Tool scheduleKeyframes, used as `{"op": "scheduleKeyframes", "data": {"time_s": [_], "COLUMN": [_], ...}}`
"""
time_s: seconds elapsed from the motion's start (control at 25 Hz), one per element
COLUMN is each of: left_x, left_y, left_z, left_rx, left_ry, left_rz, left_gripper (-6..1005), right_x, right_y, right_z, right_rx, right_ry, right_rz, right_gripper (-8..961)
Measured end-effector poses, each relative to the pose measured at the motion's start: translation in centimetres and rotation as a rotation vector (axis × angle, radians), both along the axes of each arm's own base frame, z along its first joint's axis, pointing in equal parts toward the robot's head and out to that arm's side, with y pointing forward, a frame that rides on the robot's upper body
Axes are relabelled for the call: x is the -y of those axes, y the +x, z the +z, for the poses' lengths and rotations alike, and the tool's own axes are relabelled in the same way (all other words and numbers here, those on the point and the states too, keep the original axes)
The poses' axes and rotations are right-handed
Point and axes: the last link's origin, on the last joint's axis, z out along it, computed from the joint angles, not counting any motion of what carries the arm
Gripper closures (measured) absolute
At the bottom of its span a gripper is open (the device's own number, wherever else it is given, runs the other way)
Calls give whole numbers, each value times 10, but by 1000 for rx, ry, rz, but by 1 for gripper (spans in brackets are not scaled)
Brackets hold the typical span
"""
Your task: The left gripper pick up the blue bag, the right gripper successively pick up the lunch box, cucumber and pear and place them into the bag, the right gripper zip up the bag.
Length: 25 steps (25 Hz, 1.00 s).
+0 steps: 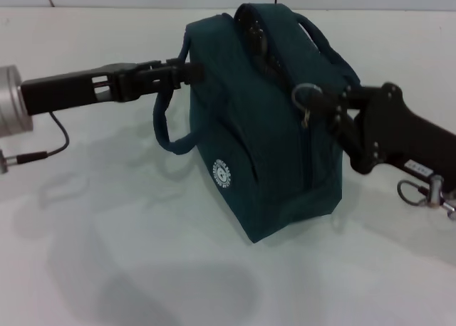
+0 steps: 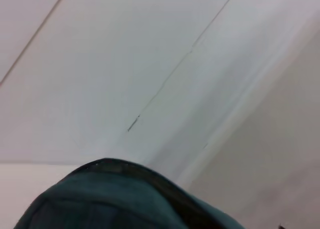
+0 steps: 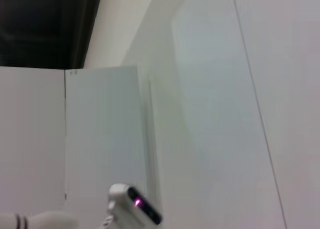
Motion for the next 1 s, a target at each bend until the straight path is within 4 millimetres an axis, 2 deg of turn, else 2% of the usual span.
{"op": "scheduleKeyframes", "data": {"time_s": [0.08,0.28,0.64,1.0], "left_x": [5,13,35,63], "left_y": [-4,-11,-32,-63], "left_z": [-1,-4,-1,-8], "left_rx": [24,53,74,51], "left_ry": [26,60,191,330], "left_rz": [-7,-35,-39,-5], "left_gripper": [193,201,206,207], "right_x": [-6,-21,-38,-50], "right_y": [-4,-20,-60,-70], "right_z": [1,0,-22,-27], "right_rx": [-7,-3,99,145], "right_ry": [11,13,-39,-19], "right_rz": [-5,19,141,144], "right_gripper": [926,925,923,921]}}
